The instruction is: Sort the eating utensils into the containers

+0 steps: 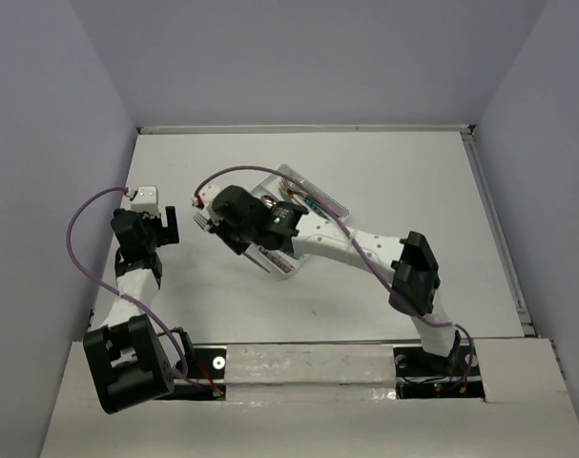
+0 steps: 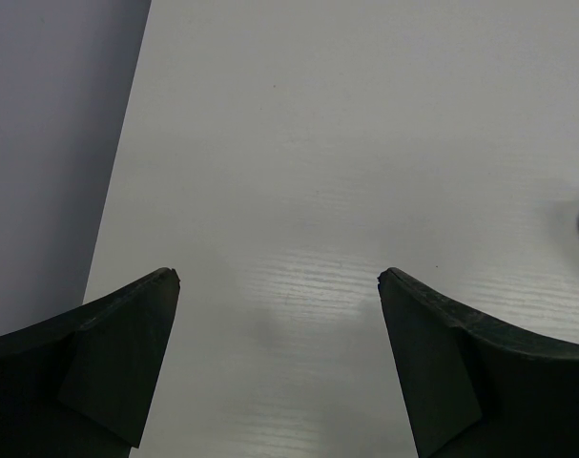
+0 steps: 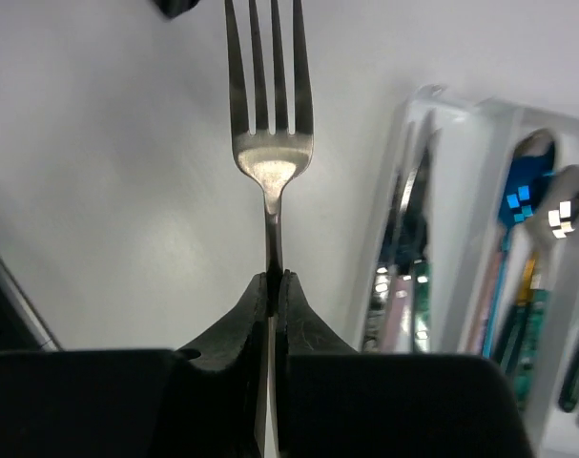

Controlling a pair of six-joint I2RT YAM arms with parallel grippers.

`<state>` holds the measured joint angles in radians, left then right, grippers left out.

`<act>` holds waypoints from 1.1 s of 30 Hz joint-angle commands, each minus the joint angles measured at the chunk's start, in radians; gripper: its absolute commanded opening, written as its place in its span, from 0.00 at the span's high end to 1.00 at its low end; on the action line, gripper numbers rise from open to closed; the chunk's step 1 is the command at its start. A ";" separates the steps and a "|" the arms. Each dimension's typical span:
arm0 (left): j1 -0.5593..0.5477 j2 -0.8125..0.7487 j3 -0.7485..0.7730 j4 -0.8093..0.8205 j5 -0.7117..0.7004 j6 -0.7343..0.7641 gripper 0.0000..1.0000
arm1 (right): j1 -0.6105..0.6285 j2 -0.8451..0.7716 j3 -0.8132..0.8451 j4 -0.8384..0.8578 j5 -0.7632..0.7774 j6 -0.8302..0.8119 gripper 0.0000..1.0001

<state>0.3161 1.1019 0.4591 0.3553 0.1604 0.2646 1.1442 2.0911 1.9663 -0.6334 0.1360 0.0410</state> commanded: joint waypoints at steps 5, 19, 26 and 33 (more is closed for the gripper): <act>0.005 -0.020 0.023 0.042 0.004 0.012 0.01 | -0.342 -0.037 0.002 0.096 0.079 -0.309 1.00; 0.005 -0.014 0.024 0.039 0.001 0.010 0.01 | -0.503 0.132 -0.018 0.195 -0.084 -0.351 1.00; 0.005 -0.011 0.027 0.039 -0.001 0.009 0.01 | -0.503 0.152 -0.067 0.212 -0.096 -0.319 1.00; 0.005 0.007 0.036 0.034 0.011 0.013 0.01 | -0.503 0.089 -0.113 0.213 -0.070 -0.302 0.42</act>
<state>0.3161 1.1027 0.4591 0.3550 0.1608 0.2646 0.6361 2.2456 1.8690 -0.4644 0.0555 -0.2764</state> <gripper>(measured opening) 0.989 0.547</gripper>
